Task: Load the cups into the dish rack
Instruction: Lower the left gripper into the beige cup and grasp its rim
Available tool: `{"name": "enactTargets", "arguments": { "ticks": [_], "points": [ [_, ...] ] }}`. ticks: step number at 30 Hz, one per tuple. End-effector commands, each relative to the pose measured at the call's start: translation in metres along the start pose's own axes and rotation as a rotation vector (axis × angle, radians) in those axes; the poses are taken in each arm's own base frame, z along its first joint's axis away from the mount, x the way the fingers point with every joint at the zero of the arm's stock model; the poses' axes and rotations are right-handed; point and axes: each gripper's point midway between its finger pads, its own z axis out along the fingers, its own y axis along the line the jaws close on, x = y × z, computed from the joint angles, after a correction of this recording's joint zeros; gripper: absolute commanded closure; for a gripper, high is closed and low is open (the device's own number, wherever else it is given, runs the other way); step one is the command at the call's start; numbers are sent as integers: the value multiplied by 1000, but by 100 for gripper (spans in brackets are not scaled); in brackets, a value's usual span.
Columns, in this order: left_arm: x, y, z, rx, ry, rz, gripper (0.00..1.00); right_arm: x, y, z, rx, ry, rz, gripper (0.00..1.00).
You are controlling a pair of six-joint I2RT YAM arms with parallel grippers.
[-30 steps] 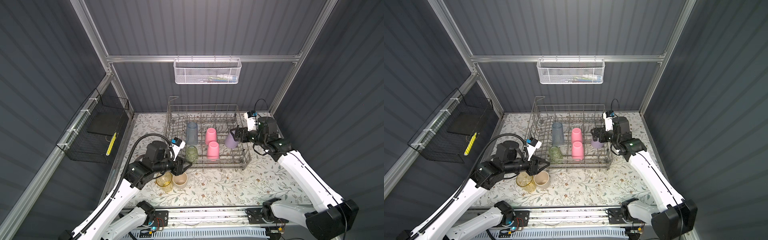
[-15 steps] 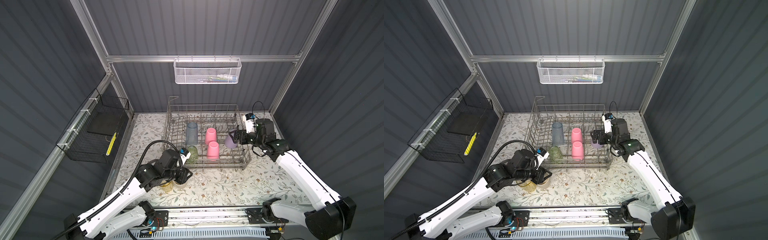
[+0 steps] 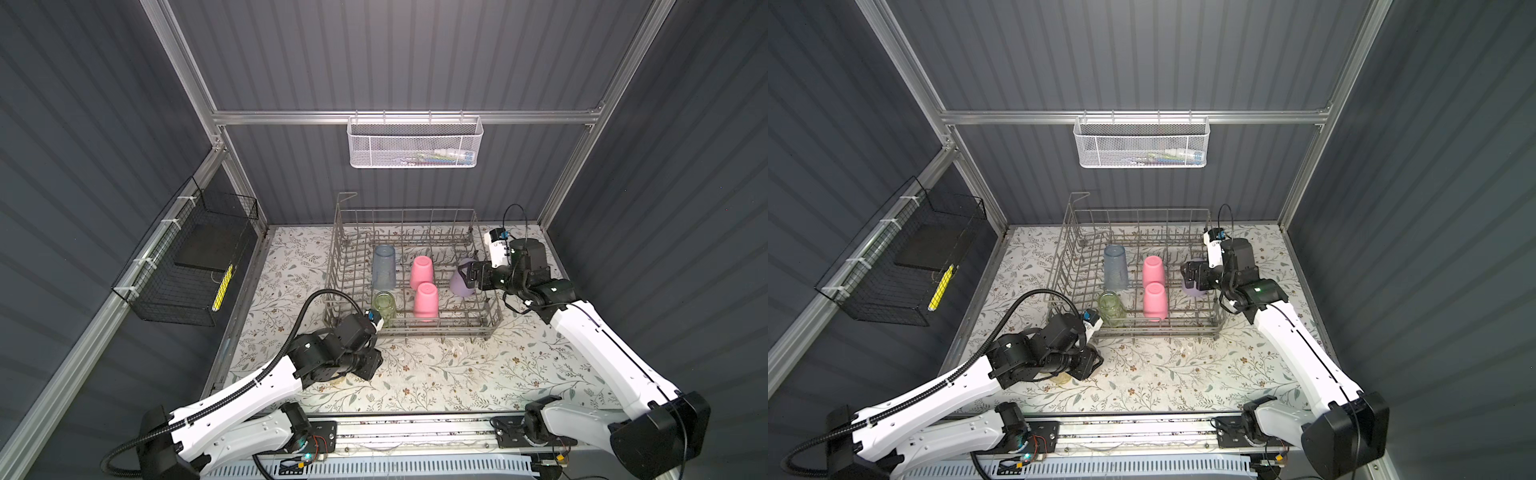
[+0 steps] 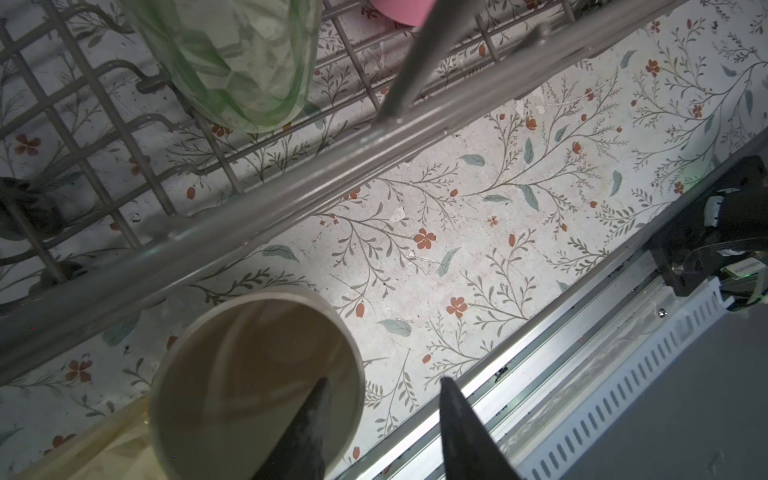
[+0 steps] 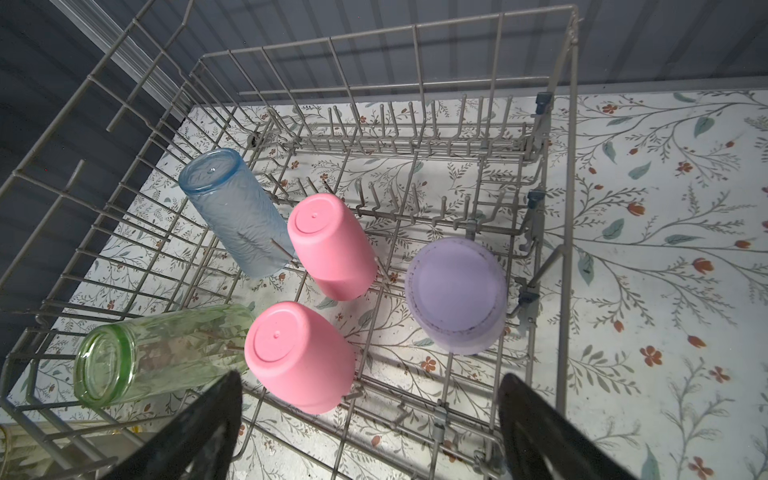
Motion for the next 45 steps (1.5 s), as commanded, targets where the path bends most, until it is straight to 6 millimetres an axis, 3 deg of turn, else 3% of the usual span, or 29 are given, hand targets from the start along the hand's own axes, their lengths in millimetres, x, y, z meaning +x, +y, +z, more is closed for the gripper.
{"name": "enactTargets", "arguments": {
  "ticks": [1, 15, 29, 37, 45],
  "points": [
    [8, 7, 5, -56, 29, -25, 55, -1, 3, 4, -18, -15, -10, 5],
    [17, 19, 21, -153, 49, -46, 57, 6, 1, 9, -13, 0, -9, 4],
    [22, 10, 30, -125, 72, -37, 79, 6, 1, 12, -16, 6, -2, 4],
    [19, 5, 29, -108, 77, -26, 87, 4, 3, 11, -22, 2, 2, 4],
    [0, -11, 7, -53, 40, -8, 93, 0, 4, 8, -27, -7, 1, 4]
  ]
}}
